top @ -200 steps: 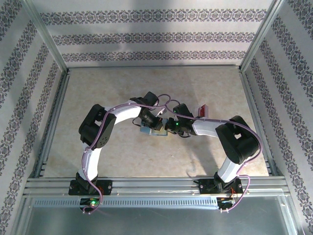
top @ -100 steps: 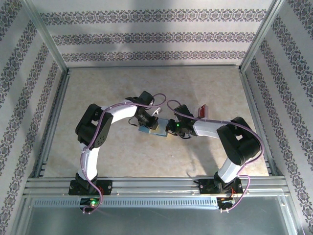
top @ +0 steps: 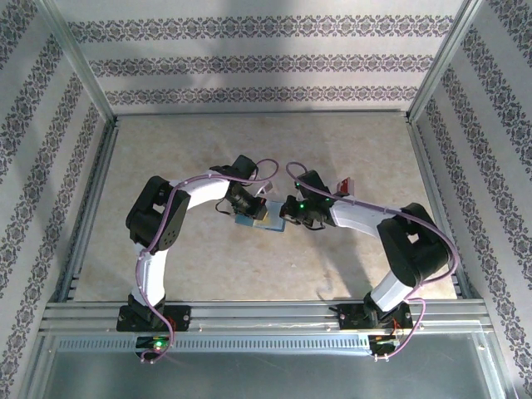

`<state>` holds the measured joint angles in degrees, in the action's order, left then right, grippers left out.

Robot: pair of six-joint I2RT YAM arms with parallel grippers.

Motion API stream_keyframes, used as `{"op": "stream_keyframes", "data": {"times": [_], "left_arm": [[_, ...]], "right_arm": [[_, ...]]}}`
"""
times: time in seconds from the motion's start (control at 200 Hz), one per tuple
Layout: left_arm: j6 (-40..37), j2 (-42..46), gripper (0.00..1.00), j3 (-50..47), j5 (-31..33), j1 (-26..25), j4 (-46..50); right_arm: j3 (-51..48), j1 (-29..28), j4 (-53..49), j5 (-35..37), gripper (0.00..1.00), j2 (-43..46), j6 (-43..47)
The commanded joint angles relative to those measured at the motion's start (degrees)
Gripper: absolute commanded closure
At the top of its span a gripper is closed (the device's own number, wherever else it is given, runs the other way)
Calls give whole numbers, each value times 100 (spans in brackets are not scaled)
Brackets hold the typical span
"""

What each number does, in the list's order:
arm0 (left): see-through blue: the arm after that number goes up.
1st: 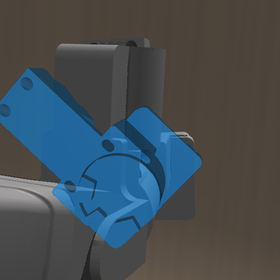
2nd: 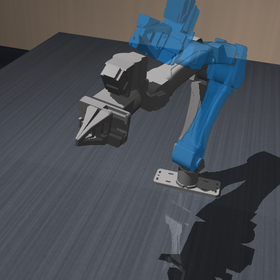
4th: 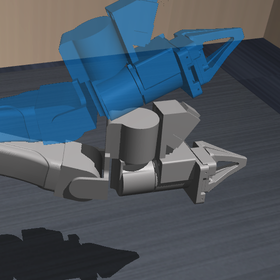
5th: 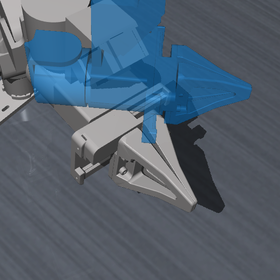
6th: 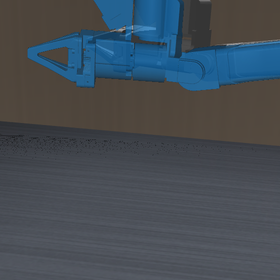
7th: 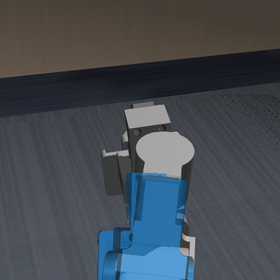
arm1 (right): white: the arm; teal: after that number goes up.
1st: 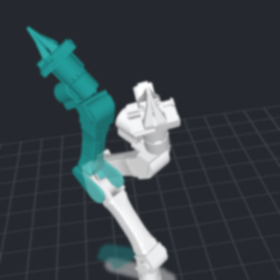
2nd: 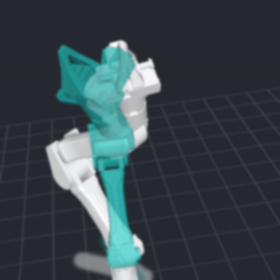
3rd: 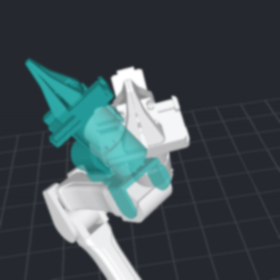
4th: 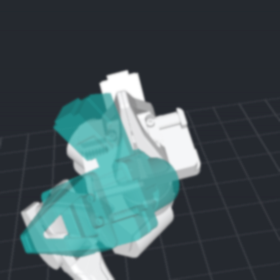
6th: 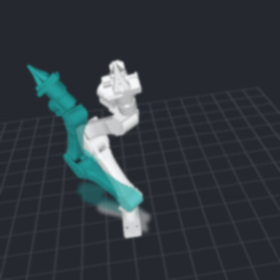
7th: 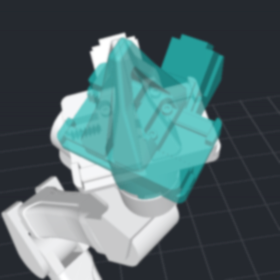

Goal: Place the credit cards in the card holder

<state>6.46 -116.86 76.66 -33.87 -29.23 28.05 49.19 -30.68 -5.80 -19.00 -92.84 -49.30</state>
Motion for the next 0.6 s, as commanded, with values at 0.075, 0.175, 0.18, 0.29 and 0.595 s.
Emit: {"op": "stream_keyframes", "data": {"times": [0.075,0.175,0.18,0.29,0.595], "left_arm": [[75,33,92,-178,12,45,123],[81,96,92,-195,3,49,115],[83,95,92,-199,-1,49,114],[94,150,92,-234,-15,49,70],[172,541,84,-135,-126,70,269]], "right_arm": [[509,-75,-104,-246,100,-200,-15],[608,-46,73,-337,100,-595,-50],[609,-45,89,-343,100,-621,-56],[666,-9,285,-468,100,-1003,-93],[446,44,403,-456,100,-1335,-44]]}}
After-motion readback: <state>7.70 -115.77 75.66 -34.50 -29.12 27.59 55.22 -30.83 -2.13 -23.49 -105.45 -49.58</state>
